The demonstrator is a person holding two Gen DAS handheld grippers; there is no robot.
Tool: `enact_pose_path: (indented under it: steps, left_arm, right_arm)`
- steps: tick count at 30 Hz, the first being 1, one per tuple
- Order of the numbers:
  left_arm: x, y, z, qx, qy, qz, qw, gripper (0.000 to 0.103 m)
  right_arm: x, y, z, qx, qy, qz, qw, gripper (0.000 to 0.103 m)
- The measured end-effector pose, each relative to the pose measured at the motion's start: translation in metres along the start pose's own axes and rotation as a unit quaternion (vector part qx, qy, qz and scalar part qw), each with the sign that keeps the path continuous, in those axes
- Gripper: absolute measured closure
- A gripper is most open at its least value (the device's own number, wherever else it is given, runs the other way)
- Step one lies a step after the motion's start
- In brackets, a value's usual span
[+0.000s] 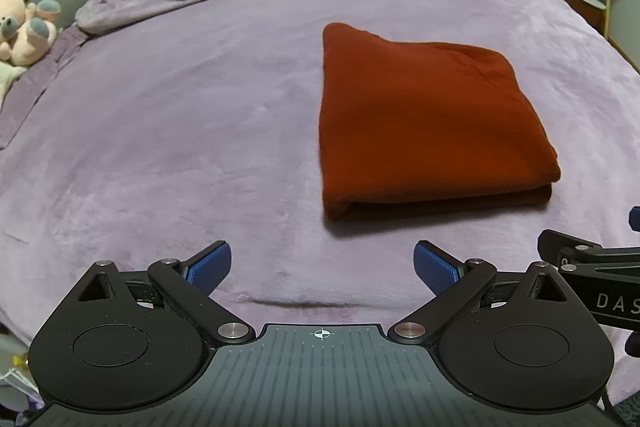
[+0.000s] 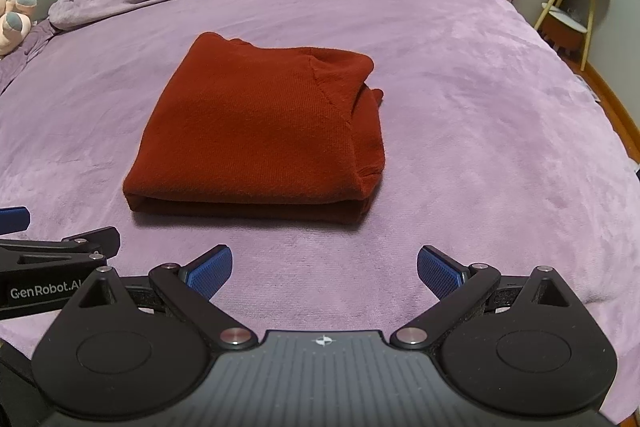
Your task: Fold small clothes
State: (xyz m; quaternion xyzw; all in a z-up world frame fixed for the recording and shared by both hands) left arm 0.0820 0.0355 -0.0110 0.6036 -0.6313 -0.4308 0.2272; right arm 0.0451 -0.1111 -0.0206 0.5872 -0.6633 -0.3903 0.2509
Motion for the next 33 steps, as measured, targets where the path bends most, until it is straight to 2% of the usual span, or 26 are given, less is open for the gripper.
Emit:
enact_pose_path:
  steps: [7, 15, 33]
  left_arm:
    - [-0.0008, 0.0004, 0.0005, 0.002, 0.001, 0.002, 1.0, 0.002]
    - [0.0006, 0.0021, 0.0012, 0.025, -0.024, -0.013, 0.9993, 0.003]
    - [0.0009, 0.0019, -0.0004, 0.014, -0.031, -0.012, 0.9994, 0.002]
  right_arm:
    - [-0.0008, 0.0026, 0.0003, 0.007, 0.004, 0.004, 1.0, 0.004]
    - [0.0008, 0.0034, -0.0013, 0.012, 0.004, 0.009, 1.0, 0.004]
    - [0.0014, 0.0062, -0.0031, 0.017, 0.003, 0.014, 1.0, 0.004]
Point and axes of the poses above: each gripper's, at about its wrist camera, not at the fingertips, and y roughly against the way its jaws point, x to its right, z to its underside, the point moved 5 cm from there along -y, roughly the way its jaws point, and after that the axes turned 12 degrees about -y, right-handed, at the moved point
